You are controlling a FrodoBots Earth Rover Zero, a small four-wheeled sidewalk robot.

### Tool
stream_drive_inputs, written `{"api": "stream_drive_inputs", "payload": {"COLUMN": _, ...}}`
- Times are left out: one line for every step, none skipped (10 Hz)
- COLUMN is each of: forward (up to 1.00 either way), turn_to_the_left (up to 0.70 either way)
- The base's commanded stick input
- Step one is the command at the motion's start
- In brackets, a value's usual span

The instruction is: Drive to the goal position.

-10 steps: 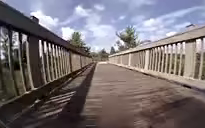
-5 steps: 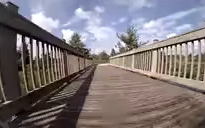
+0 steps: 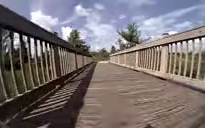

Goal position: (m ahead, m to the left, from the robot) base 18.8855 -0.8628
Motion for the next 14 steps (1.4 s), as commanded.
{"api": "stream_drive_inputs", "payload": {"forward": 0.85, "turn_to_the_left": 0.0}}
{"api": "stream_drive_inputs", "payload": {"forward": 0.85, "turn_to_the_left": 0.0}}
{"api": "stream_drive_inputs", "payload": {"forward": 0.85, "turn_to_the_left": 0.0}}
{"api": "stream_drive_inputs", "payload": {"forward": 0.85, "turn_to_the_left": 0.0}}
{"api": "stream_drive_inputs", "payload": {"forward": 0.85, "turn_to_the_left": 0.0}}
{"api": "stream_drive_inputs", "payload": {"forward": 0.85, "turn_to_the_left": 0.0}}
{"api": "stream_drive_inputs", "payload": {"forward": 0.85, "turn_to_the_left": 0.0}}
{"api": "stream_drive_inputs", "payload": {"forward": 0.85, "turn_to_the_left": 0.0}}
{"api": "stream_drive_inputs", "payload": {"forward": 0.85, "turn_to_the_left": 0.0}}
{"api": "stream_drive_inputs", "payload": {"forward": 0.85, "turn_to_the_left": 0.0}}
{"api": "stream_drive_inputs", "payload": {"forward": 0.85, "turn_to_the_left": 0.0}}
{"api": "stream_drive_inputs", "payload": {"forward": 0.85, "turn_to_the_left": 0.0}}
{"api": "stream_drive_inputs", "payload": {"forward": 0.85, "turn_to_the_left": 0.0}}
{"api": "stream_drive_inputs", "payload": {"forward": 0.85, "turn_to_the_left": 0.0}}
